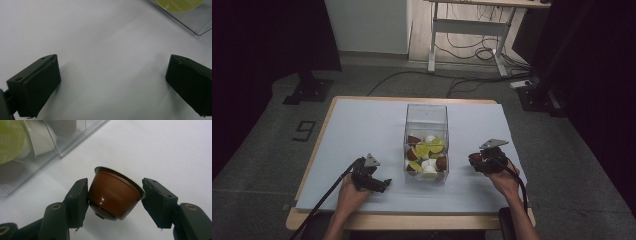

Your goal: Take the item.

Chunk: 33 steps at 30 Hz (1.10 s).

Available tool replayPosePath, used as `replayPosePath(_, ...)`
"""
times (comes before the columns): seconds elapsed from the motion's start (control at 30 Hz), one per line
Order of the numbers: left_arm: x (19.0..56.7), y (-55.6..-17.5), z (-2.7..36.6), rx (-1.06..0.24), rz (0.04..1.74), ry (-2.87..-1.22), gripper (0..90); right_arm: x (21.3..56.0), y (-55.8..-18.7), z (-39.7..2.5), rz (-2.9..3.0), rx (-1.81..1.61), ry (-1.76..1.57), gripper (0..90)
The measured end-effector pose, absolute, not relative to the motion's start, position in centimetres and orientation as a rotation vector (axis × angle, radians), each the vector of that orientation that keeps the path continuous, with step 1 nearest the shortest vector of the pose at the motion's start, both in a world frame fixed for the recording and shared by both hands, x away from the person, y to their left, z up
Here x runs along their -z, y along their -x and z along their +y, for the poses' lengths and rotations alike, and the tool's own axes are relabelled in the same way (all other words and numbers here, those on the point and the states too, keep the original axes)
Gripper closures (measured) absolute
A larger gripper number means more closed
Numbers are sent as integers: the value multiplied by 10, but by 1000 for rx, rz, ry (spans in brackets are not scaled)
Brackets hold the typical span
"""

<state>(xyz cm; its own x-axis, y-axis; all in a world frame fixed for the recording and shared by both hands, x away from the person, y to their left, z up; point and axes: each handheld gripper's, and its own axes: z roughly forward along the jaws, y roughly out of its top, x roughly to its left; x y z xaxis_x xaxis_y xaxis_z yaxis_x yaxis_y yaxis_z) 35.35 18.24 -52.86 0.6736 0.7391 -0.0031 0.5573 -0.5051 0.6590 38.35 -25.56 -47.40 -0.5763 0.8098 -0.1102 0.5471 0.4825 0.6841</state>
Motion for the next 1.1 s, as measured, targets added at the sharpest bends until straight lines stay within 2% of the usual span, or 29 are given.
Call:
replayPosePath(0.37,529,-354,182,-370,994,-2247,0,492,-388,-255,2349,-785,-1147,392)
replayPosePath(0.87,529,-353,182,-370,994,-2247,0,500,-390,-254,2380,-751,-1159,384)
replayPosePath(1.1,529,-353,182,-370,994,-2247,0,495,-388,-254,2374,-803,-1157,275)
